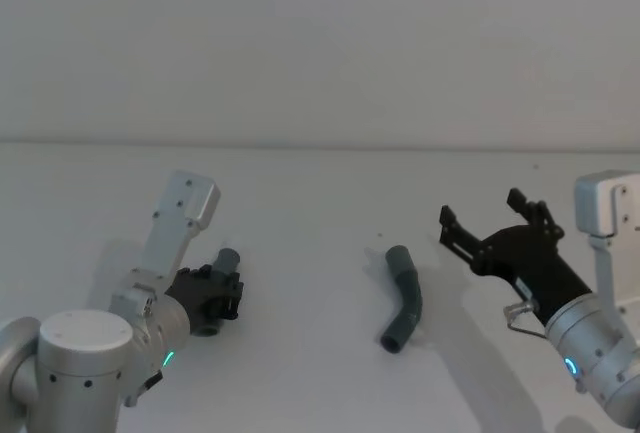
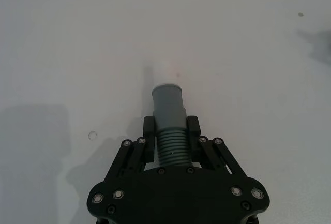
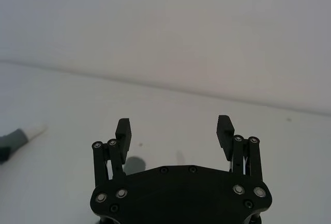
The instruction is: Use both hands to pick up one end of the pipe from the table, align the ends, and insert them.
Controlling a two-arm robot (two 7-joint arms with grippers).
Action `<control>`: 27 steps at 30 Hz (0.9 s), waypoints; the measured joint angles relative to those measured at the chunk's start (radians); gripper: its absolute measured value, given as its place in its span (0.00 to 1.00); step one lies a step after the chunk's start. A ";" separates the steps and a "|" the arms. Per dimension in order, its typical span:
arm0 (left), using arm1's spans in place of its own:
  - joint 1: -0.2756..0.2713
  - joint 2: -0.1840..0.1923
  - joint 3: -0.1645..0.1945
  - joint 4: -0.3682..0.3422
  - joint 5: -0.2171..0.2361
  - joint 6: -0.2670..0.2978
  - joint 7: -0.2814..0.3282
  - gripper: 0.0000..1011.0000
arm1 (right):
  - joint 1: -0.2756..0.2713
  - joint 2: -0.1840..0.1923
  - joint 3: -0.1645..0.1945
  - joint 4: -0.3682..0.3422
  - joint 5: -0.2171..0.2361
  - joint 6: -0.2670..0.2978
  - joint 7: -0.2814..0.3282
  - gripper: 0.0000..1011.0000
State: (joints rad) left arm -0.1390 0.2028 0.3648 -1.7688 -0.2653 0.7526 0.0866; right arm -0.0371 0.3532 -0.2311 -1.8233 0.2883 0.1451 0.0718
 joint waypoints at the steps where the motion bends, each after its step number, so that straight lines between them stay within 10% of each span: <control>1: 0.000 0.000 0.000 0.000 0.000 0.000 0.000 0.34 | -0.004 0.003 -0.002 -0.011 0.000 0.024 0.000 0.99; 13: 0.000 0.000 0.000 0.000 0.000 0.000 0.000 0.34 | -0.030 0.017 -0.034 -0.110 0.003 0.246 -0.007 0.99; 27: 0.000 0.000 0.000 0.000 0.000 0.000 0.000 0.34 | -0.002 0.007 -0.079 -0.127 -0.012 0.378 -0.001 0.99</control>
State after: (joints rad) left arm -0.1391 0.2028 0.3648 -1.7689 -0.2653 0.7525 0.0865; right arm -0.0387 0.3602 -0.3103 -1.9505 0.2764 0.5228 0.0707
